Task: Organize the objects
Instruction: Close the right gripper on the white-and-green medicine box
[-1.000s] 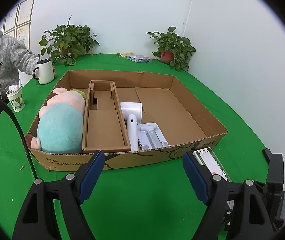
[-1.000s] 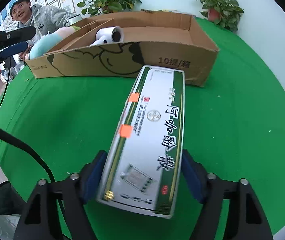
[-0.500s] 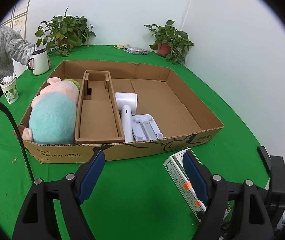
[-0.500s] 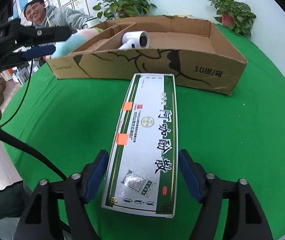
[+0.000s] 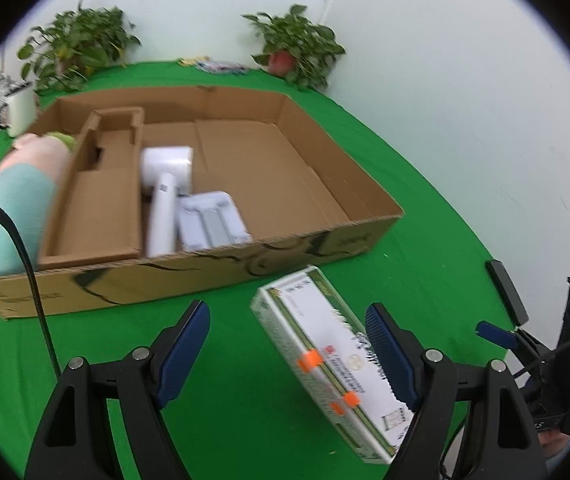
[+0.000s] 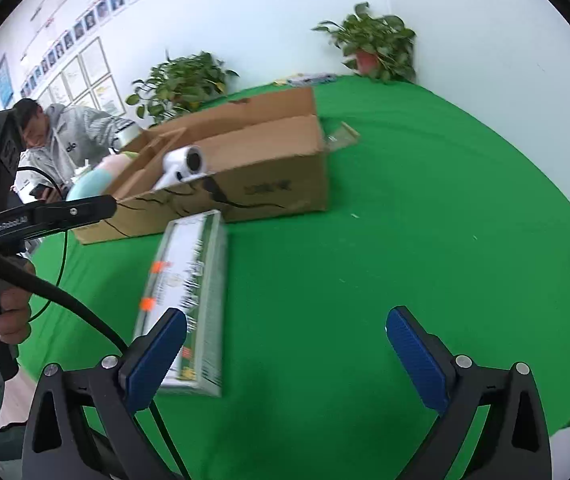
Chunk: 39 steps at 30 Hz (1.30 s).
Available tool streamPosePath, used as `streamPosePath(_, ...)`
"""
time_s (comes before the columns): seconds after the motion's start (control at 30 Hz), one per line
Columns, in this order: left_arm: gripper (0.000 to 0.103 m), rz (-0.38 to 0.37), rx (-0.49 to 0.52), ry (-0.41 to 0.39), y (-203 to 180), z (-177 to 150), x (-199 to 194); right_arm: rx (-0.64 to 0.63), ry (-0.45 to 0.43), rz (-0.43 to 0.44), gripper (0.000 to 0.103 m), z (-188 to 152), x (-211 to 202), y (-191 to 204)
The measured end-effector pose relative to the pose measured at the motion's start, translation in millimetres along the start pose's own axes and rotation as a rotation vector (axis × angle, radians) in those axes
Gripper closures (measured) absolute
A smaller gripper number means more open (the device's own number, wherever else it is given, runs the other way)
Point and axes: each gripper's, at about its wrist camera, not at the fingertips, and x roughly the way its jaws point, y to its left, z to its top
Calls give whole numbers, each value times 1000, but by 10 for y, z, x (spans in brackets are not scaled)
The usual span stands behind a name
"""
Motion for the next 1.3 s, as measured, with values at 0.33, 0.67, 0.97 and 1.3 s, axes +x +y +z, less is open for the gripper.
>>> streamPosePath(0.33,25,-101,-86,173,91,-146,435,-148,140,202,2,-159,516,868)
streamPosePath(0.67,28,-186,-51,284,7,-265,649,-239,210,-22,37,-189,869,1316)
streamPosePath(0.97,41,-237,-130,288,45,-375,600,-34,226,42,40,-118,951,1133)
streamPosePath(1.3,52,-271,-134,260,-29,-348,406,-28,185,20,41,-76,976,1159)
